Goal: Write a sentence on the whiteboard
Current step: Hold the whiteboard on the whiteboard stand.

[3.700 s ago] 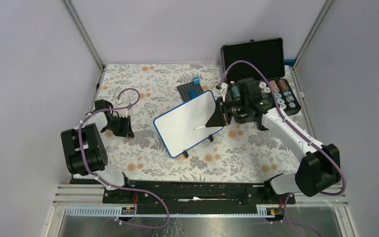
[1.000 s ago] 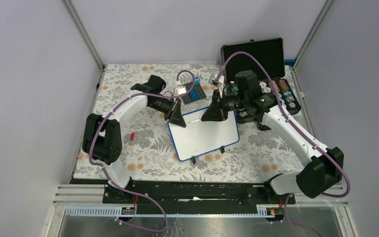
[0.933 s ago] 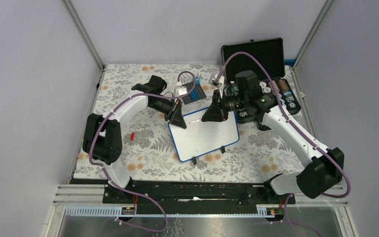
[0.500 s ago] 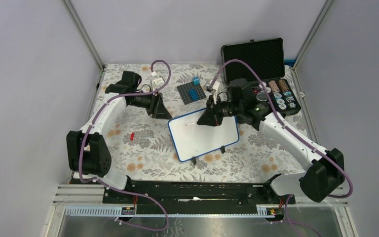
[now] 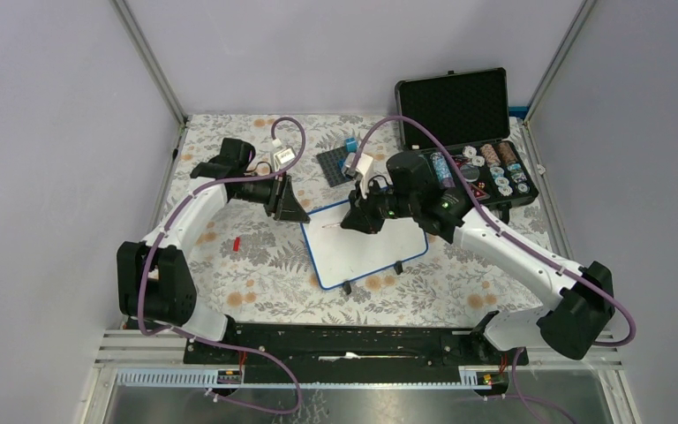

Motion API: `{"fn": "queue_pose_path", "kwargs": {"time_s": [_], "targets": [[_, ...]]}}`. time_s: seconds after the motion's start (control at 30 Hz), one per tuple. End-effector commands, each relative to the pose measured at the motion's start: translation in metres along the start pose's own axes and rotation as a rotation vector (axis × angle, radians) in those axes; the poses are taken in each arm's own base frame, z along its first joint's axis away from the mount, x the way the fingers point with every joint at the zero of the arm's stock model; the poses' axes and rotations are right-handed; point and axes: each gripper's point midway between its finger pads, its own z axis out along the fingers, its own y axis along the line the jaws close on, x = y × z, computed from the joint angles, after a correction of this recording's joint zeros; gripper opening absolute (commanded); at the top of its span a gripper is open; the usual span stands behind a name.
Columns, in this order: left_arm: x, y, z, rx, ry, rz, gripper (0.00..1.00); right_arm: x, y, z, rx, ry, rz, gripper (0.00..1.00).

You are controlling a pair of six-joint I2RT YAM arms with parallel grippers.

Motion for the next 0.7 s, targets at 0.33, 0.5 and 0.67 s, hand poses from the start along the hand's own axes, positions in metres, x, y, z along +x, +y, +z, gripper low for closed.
{"fn": "queue_pose_path", "kwargs": {"time_s": [0.33, 0.5, 0.67], "targets": [[-0.004, -0.017, 0.004, 0.08, -0.063, 0.025, 0.11, -0.021, 0.0, -0.008, 0.062, -0.024, -0.145, 0.0], [0.008, -0.02, 0.005, 0.058, -0.055, 0.009, 0.05, -0.021, 0.012, -0.009, 0.015, -0.02, -0.15, 0.0], [0.011, -0.022, 0.008, 0.059, -0.026, -0.094, 0.0, -0.01, 0.015, -0.002, 0.019, 0.014, -0.176, 0.0]]}}
